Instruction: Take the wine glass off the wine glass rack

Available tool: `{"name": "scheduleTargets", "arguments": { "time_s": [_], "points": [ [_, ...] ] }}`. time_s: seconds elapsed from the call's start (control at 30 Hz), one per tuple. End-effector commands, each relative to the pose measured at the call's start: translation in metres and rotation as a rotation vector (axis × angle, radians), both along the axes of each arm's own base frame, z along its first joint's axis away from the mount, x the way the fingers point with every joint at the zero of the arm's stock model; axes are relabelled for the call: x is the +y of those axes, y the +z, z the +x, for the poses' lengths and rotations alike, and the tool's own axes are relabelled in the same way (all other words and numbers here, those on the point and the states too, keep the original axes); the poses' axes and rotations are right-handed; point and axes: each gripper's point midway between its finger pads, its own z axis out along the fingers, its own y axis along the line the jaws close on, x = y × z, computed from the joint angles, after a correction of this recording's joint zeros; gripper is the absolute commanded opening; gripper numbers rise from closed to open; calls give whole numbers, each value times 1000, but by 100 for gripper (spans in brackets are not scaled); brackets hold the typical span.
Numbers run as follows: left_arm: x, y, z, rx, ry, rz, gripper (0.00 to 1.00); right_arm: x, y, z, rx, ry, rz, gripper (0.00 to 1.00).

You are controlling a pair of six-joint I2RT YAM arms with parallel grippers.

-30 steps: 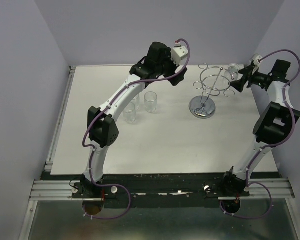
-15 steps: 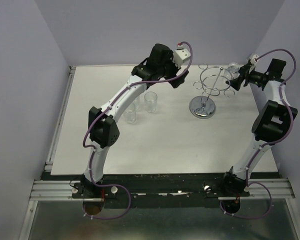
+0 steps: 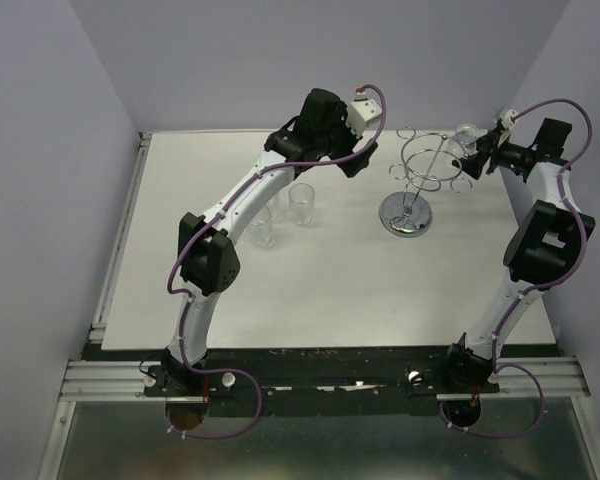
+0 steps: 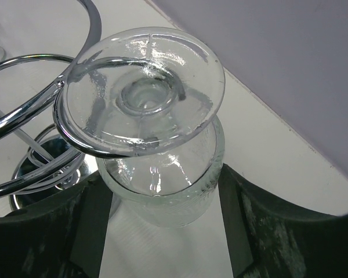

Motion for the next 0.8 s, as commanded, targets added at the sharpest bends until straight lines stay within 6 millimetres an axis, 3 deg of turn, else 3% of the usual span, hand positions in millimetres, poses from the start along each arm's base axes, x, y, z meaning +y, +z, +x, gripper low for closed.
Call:
{"name": "scheduleTargets", "arguments": {
  "time_s": [0.0,0.13,0.23,0.4,0.53,0.77],
  "points": [
    [-4,9,3,-32,1,-8,99,6,18,-4,-49,27,4,65],
    [-2,7,2,-30,1,-2,99,7,17,-5,-45,29,9,66],
    [-1,4,1,-23,6,-1,99,9,19,-8,-66,41,4,88],
    [1,3,1,-17,13,-1,99,13,17,-6,-73,48,16,95],
    [0,3,-1,-19,12,0,99,16,20,-2,-71,60,28,91],
    [0,3,-1,-20,11,3,99,14,24,1,-63,34,39,64]
  ]
}}
